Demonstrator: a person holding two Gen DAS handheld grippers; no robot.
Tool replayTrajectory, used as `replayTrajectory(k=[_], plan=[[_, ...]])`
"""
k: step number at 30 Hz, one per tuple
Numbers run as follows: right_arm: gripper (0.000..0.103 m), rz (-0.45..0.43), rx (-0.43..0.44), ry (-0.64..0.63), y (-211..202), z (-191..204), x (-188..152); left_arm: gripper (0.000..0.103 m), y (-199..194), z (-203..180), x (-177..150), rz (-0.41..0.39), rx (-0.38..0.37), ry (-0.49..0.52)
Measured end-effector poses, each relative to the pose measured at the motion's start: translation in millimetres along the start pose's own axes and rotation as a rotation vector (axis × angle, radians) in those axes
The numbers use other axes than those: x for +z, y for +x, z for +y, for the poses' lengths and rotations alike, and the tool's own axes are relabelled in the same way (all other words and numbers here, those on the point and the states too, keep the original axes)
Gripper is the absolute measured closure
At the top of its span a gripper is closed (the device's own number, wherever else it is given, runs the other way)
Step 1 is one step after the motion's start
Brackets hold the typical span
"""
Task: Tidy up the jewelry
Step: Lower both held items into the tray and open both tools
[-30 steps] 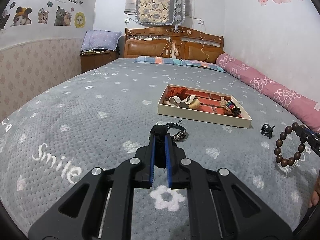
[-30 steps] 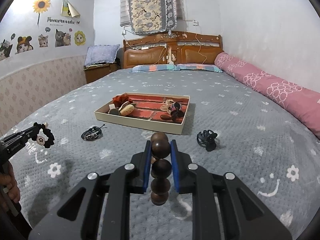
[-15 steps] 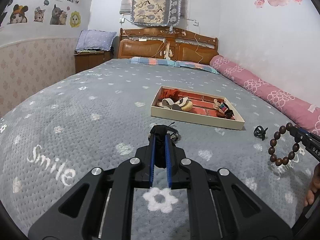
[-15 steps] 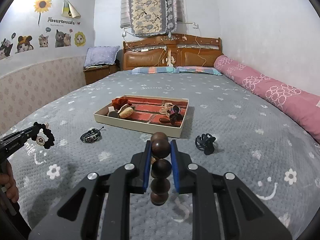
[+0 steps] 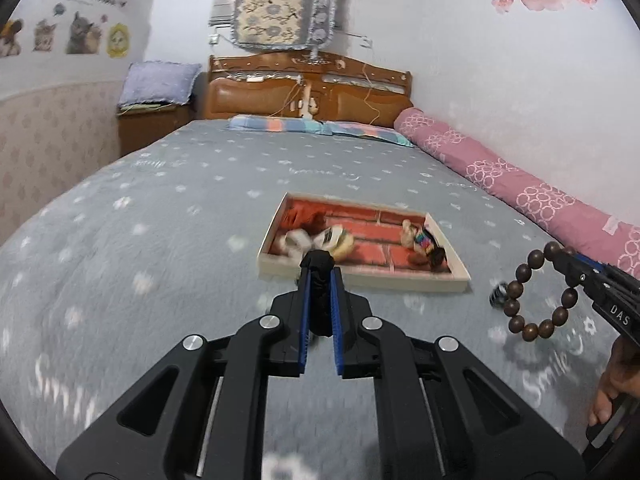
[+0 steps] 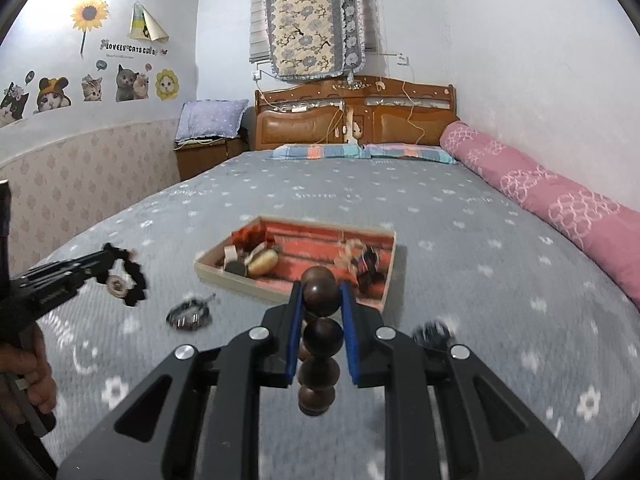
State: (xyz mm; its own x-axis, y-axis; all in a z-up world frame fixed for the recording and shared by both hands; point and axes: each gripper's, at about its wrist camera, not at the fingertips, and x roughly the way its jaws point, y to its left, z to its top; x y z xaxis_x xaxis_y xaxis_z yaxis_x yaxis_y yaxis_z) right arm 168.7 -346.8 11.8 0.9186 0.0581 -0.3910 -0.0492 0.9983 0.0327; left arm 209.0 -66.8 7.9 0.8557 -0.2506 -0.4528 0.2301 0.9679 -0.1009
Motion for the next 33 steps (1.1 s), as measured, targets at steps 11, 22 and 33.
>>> replayTrajectory(k=[11, 22, 33], plan=[[0.084, 0.054, 0.002, -0.042, 160, 13, 75, 0.095, 159, -21, 87, 0.086, -0.019, 0.077], [0.085, 0.318, -0.075, -0.01, 329, 8, 86, 0.094, 313, -33, 86, 0.338, 0.028, 0.094], [0.084, 0.42, -0.264, -0.12, 357, -18, 62, 0.088, 340, -17, 49, 0.422, 0.131, 0.151]])
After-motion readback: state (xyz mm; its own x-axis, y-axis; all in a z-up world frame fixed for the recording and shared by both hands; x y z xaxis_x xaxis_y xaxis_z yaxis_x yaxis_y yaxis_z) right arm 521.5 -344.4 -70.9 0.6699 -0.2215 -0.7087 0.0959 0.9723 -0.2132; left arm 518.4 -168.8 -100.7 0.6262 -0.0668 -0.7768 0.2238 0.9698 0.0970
